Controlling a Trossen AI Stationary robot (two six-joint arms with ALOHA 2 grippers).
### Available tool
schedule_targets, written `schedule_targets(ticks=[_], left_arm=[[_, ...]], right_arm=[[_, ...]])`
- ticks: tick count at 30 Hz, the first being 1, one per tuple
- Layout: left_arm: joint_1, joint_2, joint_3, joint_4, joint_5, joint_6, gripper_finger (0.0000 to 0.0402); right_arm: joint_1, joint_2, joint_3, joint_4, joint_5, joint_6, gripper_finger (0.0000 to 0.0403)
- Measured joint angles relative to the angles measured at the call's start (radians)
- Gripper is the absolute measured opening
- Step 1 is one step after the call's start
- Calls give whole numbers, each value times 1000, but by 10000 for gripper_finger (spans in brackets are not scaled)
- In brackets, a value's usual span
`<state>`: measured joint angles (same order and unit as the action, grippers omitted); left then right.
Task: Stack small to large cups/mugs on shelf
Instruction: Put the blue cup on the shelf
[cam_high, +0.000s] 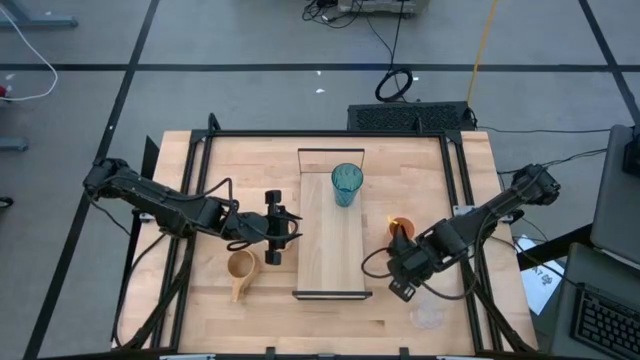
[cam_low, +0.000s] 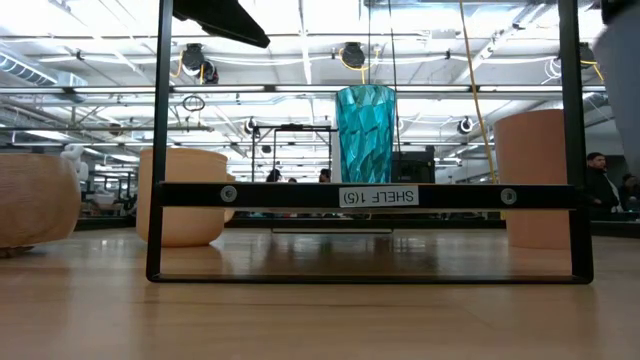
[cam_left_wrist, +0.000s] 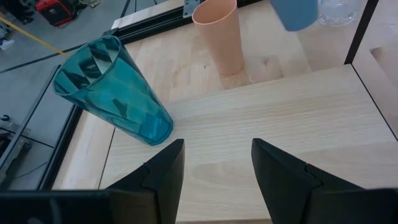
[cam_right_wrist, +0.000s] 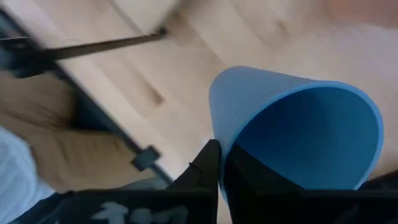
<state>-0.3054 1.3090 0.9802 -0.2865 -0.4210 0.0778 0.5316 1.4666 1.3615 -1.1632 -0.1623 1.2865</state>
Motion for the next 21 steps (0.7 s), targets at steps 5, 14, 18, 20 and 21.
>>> schedule_targets(ticks=[5,14,18,20,21], left_arm=[[0,0,0,0,0,6,189],[0,0,0,0,0,1,189],[0,0,0,0,0,-2,189],[0,0,0,0,0,-2,189],[0,0,0,0,0,-2,189]], right_arm=[[0,0,79,0,9,-52,1],[-12,0,122,-58,63,-143,1],[-22,0,122,-74,80,-169,0],[-27,-5,122,-77,79,-176,0],[-28,-9,122,-83,79,-177,0]])
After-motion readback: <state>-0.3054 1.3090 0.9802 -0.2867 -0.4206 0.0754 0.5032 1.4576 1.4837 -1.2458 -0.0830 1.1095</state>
